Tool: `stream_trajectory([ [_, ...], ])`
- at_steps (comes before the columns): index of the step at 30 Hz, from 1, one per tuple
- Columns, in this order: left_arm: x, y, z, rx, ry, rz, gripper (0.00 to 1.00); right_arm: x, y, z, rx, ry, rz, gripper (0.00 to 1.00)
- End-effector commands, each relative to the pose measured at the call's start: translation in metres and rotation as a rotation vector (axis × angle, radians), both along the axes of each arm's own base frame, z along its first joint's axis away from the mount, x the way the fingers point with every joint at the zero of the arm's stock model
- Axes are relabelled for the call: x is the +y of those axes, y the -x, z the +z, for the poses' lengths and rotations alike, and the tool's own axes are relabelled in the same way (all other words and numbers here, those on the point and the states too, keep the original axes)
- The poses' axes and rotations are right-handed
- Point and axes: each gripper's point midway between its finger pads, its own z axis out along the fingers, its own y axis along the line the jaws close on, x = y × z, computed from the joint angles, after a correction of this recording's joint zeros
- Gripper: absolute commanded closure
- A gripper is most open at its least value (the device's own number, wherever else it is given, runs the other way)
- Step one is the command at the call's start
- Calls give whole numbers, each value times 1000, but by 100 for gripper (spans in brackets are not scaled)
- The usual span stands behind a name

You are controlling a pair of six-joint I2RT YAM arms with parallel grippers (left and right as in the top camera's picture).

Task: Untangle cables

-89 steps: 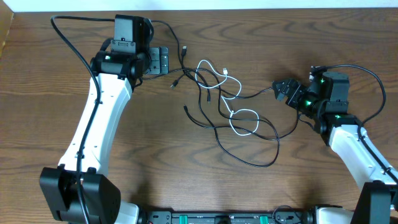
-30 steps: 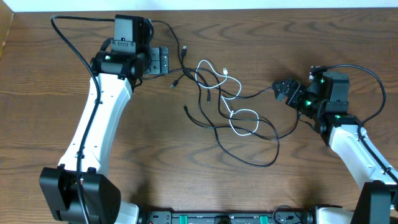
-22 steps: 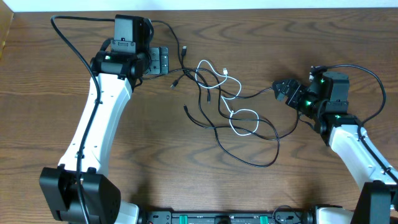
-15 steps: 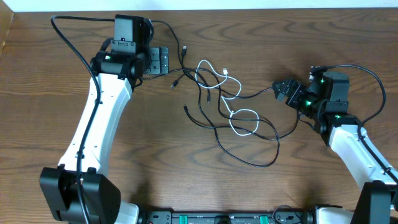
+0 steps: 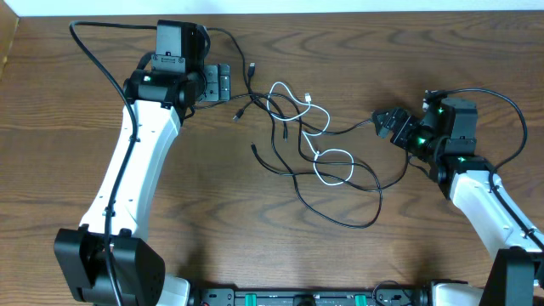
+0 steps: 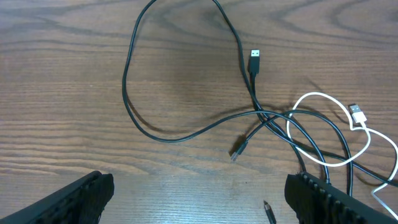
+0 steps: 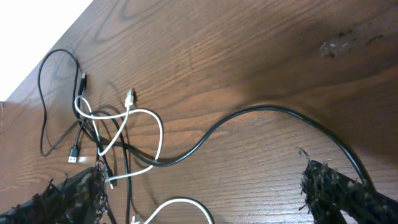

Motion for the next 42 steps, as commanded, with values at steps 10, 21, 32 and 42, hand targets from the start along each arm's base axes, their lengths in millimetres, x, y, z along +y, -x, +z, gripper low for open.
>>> stream_trajectory([
  [10,1,0,-3,8,-5,6,7,1,1,-3,2,14,11,1],
  [21,1,0,-3,8,-5,6,7,1,1,-2,3,2,1,1],
  [32,1,0,-3,8,-5,6,7,30,-15,41,-176,-128,135,1],
  [42,1,0,-3,8,-5,6,7,91,-22,111,-289,115,453,1],
])
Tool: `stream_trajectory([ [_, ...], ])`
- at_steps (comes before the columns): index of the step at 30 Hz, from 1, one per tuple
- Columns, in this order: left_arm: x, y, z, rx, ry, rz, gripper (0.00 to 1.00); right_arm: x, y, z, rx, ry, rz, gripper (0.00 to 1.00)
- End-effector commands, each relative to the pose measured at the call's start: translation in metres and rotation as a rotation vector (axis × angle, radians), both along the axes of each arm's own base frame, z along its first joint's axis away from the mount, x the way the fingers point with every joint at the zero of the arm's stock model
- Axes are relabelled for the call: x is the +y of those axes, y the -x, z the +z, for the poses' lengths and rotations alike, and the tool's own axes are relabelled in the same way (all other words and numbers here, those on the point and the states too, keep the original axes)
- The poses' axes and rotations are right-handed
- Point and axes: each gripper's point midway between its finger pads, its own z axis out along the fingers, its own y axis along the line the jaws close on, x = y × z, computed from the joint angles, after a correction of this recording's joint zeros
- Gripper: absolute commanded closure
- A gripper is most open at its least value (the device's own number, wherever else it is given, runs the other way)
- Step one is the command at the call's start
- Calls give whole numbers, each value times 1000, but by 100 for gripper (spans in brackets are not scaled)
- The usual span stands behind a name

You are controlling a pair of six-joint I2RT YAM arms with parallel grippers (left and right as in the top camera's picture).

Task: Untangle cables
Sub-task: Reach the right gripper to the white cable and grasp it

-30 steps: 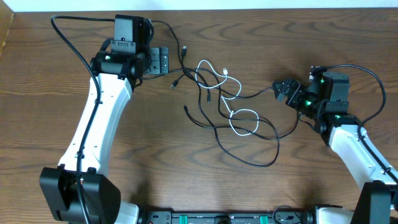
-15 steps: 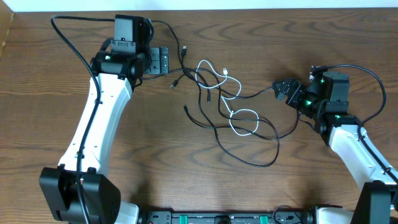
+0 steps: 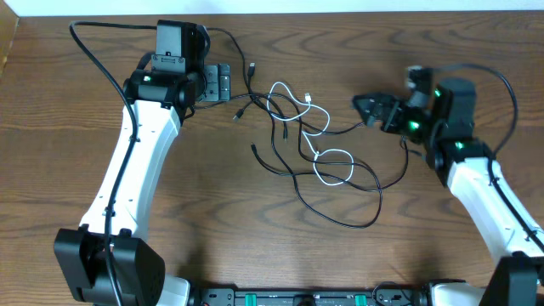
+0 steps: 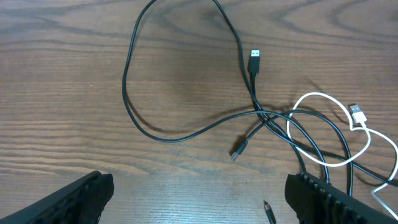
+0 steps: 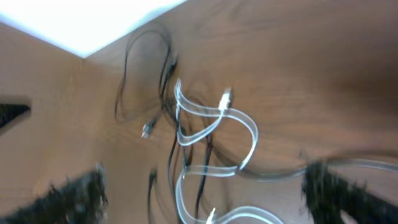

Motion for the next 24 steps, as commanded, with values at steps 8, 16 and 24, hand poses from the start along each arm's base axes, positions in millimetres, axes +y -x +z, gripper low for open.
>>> stream_trajectory([
  [8,1,0,-3,8,-5,6,7,57,2,31,-147,464,142,1],
  [16,1,0,-3,8,-5,6,7,87,14,29,-154,441,202,1],
  [24,1,0,-3,8,-5,6,7,106,20,-35,-16,494,284,1],
])
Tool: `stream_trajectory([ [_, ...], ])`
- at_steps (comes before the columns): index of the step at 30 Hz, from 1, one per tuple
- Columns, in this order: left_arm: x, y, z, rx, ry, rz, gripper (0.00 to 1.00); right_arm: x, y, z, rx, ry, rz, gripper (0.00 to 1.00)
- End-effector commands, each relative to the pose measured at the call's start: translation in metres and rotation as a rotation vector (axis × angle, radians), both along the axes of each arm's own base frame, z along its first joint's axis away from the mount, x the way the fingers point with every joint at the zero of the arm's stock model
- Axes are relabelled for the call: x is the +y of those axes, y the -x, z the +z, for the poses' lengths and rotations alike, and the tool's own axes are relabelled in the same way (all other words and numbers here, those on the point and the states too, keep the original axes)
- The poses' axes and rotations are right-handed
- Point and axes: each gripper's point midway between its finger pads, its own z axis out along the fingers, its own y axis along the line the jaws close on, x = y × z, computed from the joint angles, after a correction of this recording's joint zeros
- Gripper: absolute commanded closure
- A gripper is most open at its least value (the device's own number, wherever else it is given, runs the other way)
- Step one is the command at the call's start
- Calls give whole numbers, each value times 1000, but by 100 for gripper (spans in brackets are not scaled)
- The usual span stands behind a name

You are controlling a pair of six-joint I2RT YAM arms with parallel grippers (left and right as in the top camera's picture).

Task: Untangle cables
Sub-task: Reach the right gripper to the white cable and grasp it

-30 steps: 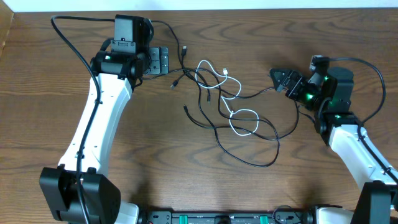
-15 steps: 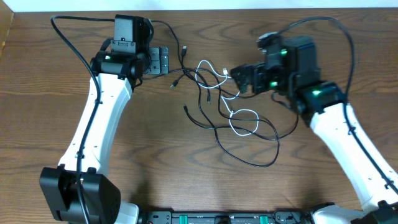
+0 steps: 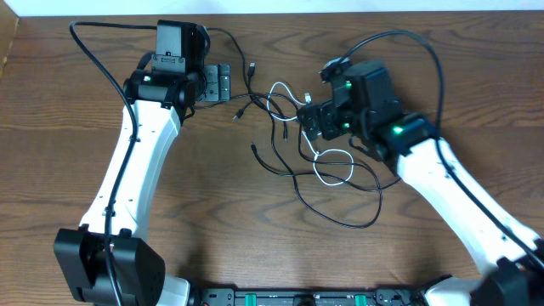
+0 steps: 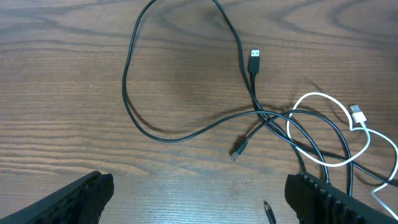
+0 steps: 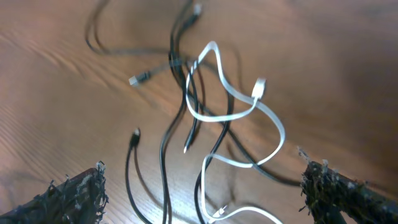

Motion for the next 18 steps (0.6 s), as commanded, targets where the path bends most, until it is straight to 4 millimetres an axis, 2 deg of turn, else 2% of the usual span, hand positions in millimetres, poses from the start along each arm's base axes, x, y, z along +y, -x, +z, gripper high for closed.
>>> stream_trajectory([
  [1,1,0,-3,8,-5,6,7,13,5,-44,91,59,34,1],
  [4,1,0,-3,8,-5,6,7,28,15,-84,183,87,83,15],
  [6,1,0,-3,8,-5,6,7,35,23,-102,223,111,104,21],
  [8,1,0,-3,8,-5,6,7,38,30,-115,254,131,118,28],
  [12,1,0,-3,8,-5,6,7,36,32,-121,266,156,113,42],
  [14,1,0,-3,8,-5,6,7,31,28,-122,256,176,80,57],
  [17,1,0,-3,8,-5,6,7,20,22,-124,254,205,-10,94],
  [18,1,0,-3,8,-5,6,7,18,21,-124,252,210,-17,99],
])
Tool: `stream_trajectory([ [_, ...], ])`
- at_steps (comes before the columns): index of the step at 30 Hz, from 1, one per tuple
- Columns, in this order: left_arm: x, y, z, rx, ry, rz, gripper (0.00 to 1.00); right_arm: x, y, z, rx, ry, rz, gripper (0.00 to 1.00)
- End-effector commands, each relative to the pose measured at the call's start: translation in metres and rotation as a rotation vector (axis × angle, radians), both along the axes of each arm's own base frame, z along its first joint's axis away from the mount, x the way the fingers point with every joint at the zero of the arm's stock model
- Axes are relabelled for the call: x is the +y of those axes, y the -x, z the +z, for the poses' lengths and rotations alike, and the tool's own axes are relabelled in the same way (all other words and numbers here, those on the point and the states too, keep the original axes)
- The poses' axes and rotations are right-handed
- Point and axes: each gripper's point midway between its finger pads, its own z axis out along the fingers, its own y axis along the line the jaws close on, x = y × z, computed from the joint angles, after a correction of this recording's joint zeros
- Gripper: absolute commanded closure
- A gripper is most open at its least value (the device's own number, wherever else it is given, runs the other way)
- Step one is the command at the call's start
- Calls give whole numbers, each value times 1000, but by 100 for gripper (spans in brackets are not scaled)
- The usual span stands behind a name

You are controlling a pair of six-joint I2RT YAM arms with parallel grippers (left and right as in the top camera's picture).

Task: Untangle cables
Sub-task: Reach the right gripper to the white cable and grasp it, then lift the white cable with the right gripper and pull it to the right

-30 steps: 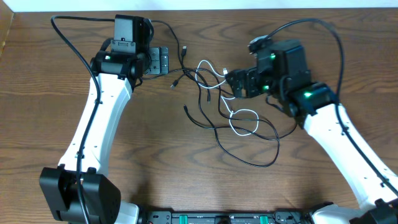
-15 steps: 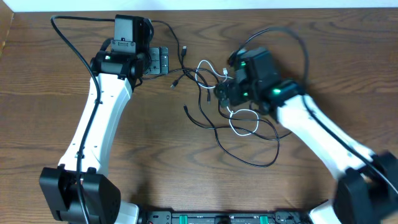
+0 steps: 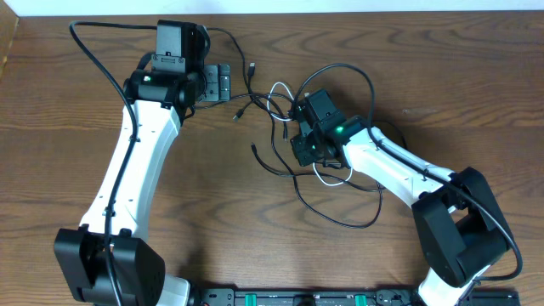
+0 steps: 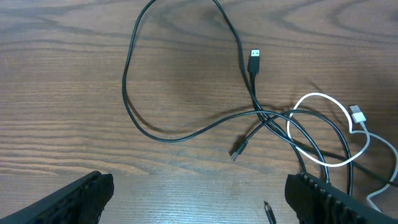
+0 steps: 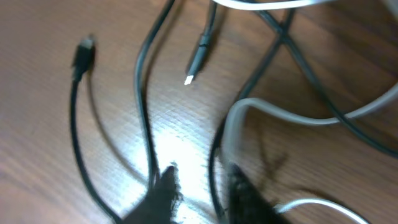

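Black cables (image 3: 340, 223) and a white cable (image 3: 333, 155) lie tangled on the wooden table (image 3: 85, 170). My right gripper (image 3: 302, 151) is low in the middle of the tangle. In the blurred right wrist view its fingers (image 5: 168, 193) stand narrowly apart, with a thin black cable (image 5: 214, 168) in the gap beside the right finger and light showing beside it. A light-tipped plug (image 5: 197, 59) lies just ahead. My left gripper (image 3: 219, 85) rests wide open (image 4: 199, 202) at the tangle's far-left end, facing a black loop (image 4: 127, 93), a USB plug (image 4: 254, 57) and the white cable (image 4: 311, 96).
The table's back edge runs close behind the left gripper. The arms' own black supply cables arc above each wrist (image 3: 340, 70). The arm bases stand at the front edge (image 3: 289, 297). Bare wood lies left and right of the tangle.
My right gripper has gone from above the tangle's upper right down-left into its middle. Its jaws have narrowed from wide open to a small gap around a black cable. The left arm is unchanged.
My right gripper first stood wide open at the table's far right, by the end of a black cable. It then was raised and turned toward the tangle, then over the tangle, and now sits low in it with narrowed jaws. The left gripper stayed still and open throughout.
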Motion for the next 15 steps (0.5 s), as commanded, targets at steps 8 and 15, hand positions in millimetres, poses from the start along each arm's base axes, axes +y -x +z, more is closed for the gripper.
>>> stream_trajectory([
  [8,1,0,-3,8,-5,6,7,-11,-15,12,-52,25,-81,99],
  [15,1,0,-3,8,-5,6,7,-21,-69,161,-361,-160,-155,99],
])
